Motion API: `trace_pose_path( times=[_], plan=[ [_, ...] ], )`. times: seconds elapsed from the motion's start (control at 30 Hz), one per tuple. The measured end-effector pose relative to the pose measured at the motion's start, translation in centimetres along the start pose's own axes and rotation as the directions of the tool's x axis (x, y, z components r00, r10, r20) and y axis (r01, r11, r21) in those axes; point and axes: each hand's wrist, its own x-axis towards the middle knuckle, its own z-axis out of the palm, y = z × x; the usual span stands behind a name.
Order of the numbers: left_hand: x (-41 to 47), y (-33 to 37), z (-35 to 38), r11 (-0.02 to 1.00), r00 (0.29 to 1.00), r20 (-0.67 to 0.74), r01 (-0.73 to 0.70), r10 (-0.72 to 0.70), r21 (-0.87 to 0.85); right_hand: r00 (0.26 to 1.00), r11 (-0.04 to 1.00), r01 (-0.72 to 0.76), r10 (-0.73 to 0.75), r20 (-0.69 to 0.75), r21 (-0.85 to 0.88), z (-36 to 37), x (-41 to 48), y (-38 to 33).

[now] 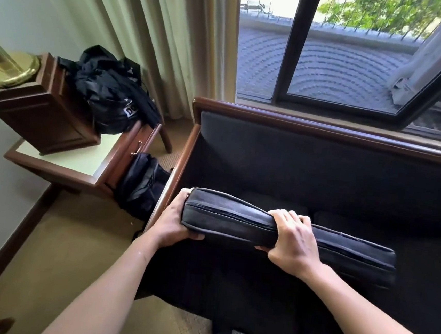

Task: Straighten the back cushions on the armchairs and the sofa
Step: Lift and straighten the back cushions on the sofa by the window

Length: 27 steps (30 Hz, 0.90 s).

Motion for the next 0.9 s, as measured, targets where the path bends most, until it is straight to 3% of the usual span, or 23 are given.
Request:
trace_pose_path(
  times=[0.17,0.37,0.5,0.63,0.7,0.77,0.83,0.9],
  plan=[
    [-1.3,10.5,-0.9,0.975,0.974,-0.045,-0.222,0.222,0.010,0.988,0.949,-0.070,0.109,-0.109,0.309,-6.5,-2.4,3.8],
    [-4.0,24.8,4.2,0.823,0.856,0.001,-0.497,0.516,0.276,0.971,0.813,-0.221,0.236,0.043,0.538,-10.9,-7.6,9.4],
    [-3.8,28.2,12.6,0.640,0.824,0.165,-0.532,0.542,0.555,0.966,0.758,-0.244,0.241,0.088,0.605,-10.7,-11.4,12.2],
    [-3.2,27.5,19.6,0.587,0.813,0.229,-0.553,0.535,0.591,0.961,0.735,-0.266,0.256,0.109,0.623,-11.2,-13.7,14.9],
    [-3.0,27.5,21.3,0.544,0.781,0.236,-0.584,0.578,0.602,0.950,0.759,-0.302,0.288,0.119,0.577,-12.1,-14.4,16.5],
    [-2.6,27.1,21.5,0.505,0.784,0.260,-0.576,0.564,0.643,0.966,0.856,-0.257,0.244,0.087,0.450,-13.4,-14.1,17.4],
    [-2.5,26.1,20.5,0.445,0.817,0.277,-0.522,0.505,0.728,0.991,0.980,-0.118,0.105,0.083,0.163,-14.8,-12.9,17.2],
    [-2.7,24.8,18.5,0.402,0.872,0.253,-0.428,0.419,0.809,0.979,0.988,-0.021,0.051,0.195,-0.154,-15.9,-11.3,15.6]
  ],
)
